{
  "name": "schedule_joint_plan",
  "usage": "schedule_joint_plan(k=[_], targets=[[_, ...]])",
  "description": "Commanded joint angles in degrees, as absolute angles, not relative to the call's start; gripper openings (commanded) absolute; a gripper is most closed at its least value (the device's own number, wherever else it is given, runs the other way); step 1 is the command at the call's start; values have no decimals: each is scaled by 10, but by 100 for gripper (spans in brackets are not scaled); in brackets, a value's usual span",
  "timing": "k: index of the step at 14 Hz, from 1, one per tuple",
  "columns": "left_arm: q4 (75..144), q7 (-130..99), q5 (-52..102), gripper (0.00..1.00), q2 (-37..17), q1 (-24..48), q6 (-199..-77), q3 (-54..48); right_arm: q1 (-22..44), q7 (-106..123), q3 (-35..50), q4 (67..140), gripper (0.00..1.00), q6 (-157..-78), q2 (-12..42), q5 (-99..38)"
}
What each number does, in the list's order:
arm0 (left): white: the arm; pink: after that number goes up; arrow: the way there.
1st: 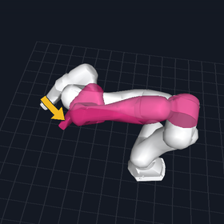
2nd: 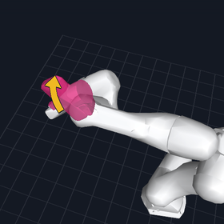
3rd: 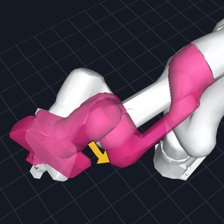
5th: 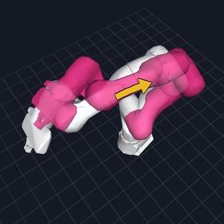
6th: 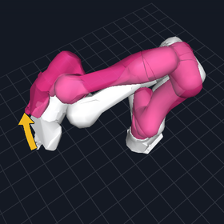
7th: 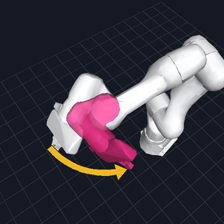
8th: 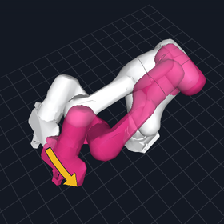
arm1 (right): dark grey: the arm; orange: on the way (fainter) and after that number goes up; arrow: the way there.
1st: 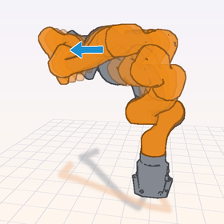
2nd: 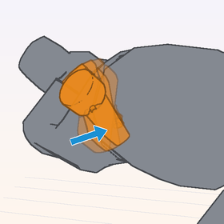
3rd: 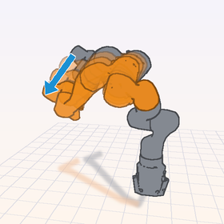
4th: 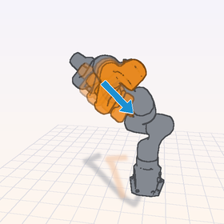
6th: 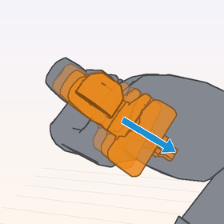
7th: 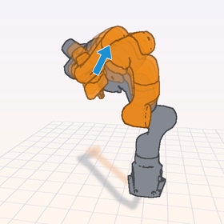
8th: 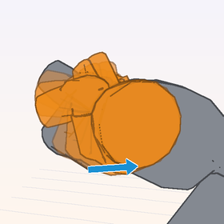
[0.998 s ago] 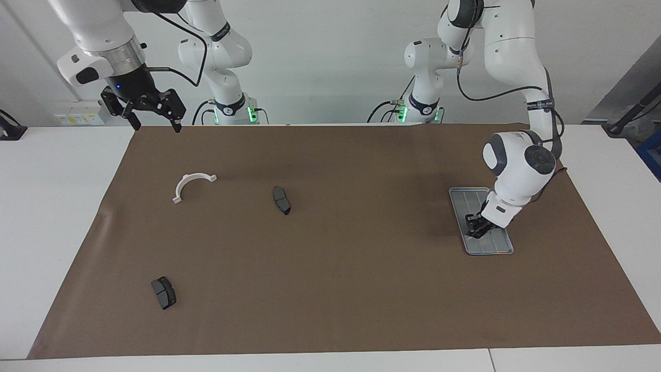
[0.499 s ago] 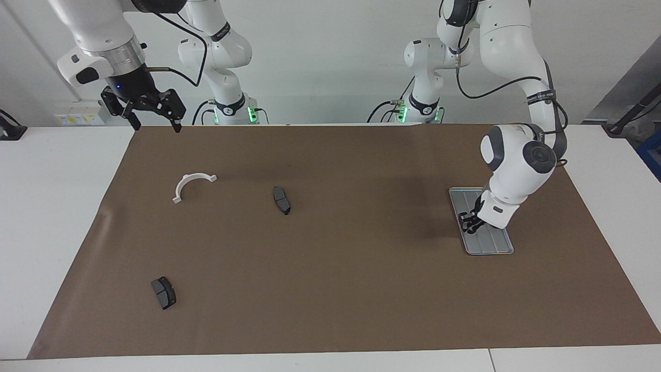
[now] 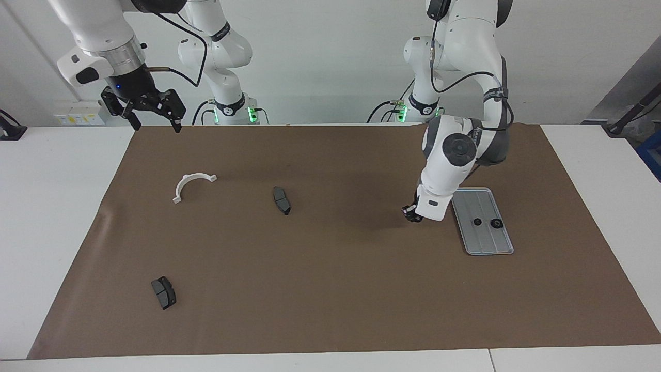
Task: Place bearing gear from tray to pile
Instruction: 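Carry the gear with the left gripper to mid-table and release it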
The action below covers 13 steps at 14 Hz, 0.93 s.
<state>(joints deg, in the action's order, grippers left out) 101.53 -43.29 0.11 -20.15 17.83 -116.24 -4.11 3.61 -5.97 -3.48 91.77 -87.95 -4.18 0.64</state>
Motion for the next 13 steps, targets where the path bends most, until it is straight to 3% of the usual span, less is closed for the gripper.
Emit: schedule_joint_plan(k=[1, 11, 12, 13], targets=[[1015, -509, -9, 18, -202, 213, -1166, -34, 33, -47, -33, 935, 100, -890, -54, -4], [1023, -695, -4, 23, -240, 310, -1310, -35, 32, -47, -33, 938, 100, -890, -54, -4], [1023, -698, -4, 32, -243, 315, -1311, -35, 32, -46, -33, 938, 100, -890, -54, -4], [1024, -698, -4, 49, -243, 318, -1310, -35, 32, -46, -33, 938, 100, -890, -54, -4]])
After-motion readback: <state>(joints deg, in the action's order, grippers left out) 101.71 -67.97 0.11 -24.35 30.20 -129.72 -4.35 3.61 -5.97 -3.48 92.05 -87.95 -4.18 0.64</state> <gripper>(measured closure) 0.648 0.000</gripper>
